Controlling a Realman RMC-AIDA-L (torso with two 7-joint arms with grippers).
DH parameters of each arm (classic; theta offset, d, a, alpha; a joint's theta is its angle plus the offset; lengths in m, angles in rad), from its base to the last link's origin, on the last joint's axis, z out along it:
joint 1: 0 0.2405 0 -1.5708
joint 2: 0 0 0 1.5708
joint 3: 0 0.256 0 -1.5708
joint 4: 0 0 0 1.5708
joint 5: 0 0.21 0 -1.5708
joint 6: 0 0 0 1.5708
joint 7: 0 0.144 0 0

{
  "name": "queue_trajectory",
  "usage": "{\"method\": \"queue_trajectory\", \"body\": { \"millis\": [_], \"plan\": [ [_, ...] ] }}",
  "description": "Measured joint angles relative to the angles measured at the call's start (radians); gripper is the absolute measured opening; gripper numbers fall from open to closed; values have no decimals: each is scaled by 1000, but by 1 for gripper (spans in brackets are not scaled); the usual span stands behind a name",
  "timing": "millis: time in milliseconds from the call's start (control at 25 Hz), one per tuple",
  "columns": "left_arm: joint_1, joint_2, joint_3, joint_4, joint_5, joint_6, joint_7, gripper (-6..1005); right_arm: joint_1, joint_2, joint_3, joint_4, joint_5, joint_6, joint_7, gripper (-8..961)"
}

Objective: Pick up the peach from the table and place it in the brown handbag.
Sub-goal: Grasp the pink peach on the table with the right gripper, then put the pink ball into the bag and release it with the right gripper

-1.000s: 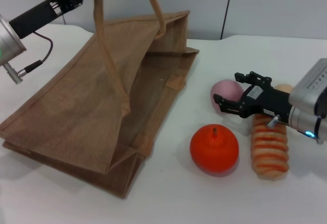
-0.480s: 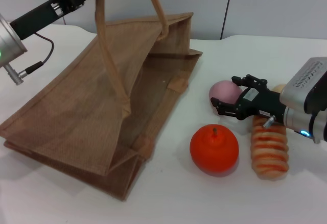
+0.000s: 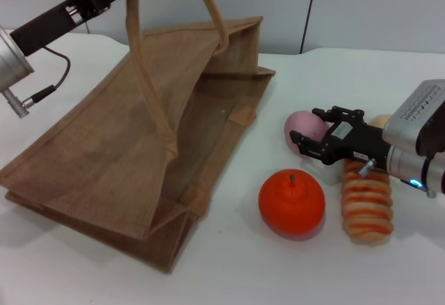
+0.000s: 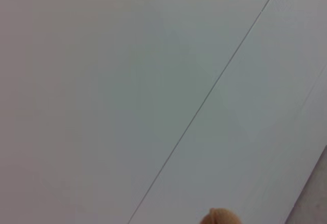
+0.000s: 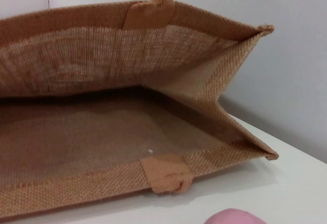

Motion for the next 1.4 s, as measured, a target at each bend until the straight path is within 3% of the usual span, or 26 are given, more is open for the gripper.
{"method": "queue_trajectory", "body": {
  "millis": [360,680,840,1160,1400],
  "plan": [
    [1,1,3,0,-1,0,-1,126,-1,-2,-3,0,-19,25,27,608],
    [2,2,3,0,0,-3,-2,126,-33,-20,9,-2,-14,323,24,569],
    [-6,1,5,0,14,-12,-7,125,-31,-24,8,5,-14,399,14,531],
    [-54,-2,11,0,50,-92,-52,125,17,-14,-54,77,-24,408,20,469],
    [-78,-5,17,0,51,-185,-83,124,46,-5,-116,119,-25,321,26,423]
  ]
}}
